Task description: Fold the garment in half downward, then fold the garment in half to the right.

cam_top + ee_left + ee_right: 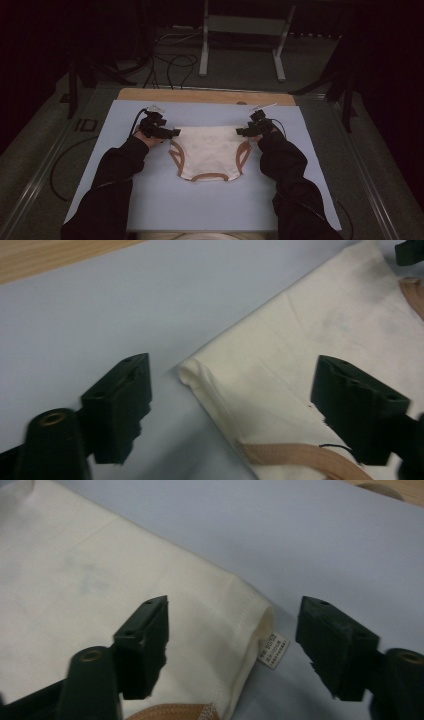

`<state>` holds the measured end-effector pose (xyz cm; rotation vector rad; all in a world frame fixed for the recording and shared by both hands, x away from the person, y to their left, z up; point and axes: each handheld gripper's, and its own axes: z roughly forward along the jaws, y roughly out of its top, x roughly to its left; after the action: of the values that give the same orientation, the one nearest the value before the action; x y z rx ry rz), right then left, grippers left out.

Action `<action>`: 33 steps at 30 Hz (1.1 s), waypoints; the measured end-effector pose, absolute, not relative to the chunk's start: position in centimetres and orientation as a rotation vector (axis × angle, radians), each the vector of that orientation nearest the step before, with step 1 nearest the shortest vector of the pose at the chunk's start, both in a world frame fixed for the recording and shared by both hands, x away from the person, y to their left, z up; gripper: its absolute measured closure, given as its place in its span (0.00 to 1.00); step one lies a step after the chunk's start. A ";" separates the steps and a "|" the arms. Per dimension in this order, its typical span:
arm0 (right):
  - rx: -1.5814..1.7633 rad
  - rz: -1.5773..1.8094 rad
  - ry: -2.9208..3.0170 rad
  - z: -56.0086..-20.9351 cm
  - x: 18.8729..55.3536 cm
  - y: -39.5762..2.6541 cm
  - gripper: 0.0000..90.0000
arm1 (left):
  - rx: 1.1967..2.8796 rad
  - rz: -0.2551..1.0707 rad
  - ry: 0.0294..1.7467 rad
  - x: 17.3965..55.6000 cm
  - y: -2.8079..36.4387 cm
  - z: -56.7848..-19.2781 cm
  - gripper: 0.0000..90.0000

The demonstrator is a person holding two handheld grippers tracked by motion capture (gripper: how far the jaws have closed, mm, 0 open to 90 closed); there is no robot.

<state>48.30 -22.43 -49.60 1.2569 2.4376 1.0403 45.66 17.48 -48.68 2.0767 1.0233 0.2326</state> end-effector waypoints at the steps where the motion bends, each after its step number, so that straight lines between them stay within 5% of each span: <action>1: 1.263 1.052 2.437 -49.5 48.2 -22.5 0.29 | 2.076 0.215 1.009 45.4 17.6 -48.5 0.17; 5: 1.248 1.109 2.446 -48.8 47.7 -22.6 0.15 | 2.089 0.204 0.963 44.6 18.0 -47.9 0.08; 33: 1.038 1.176 2.483 -45.7 46.6 -18.7 0.13 | 2.109 0.207 0.700 38.2 17.7 -44.5 0.01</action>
<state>46.57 -18.66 -45.74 1.0381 2.4827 1.1758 38.21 17.68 -44.48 2.1089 0.7000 0.2067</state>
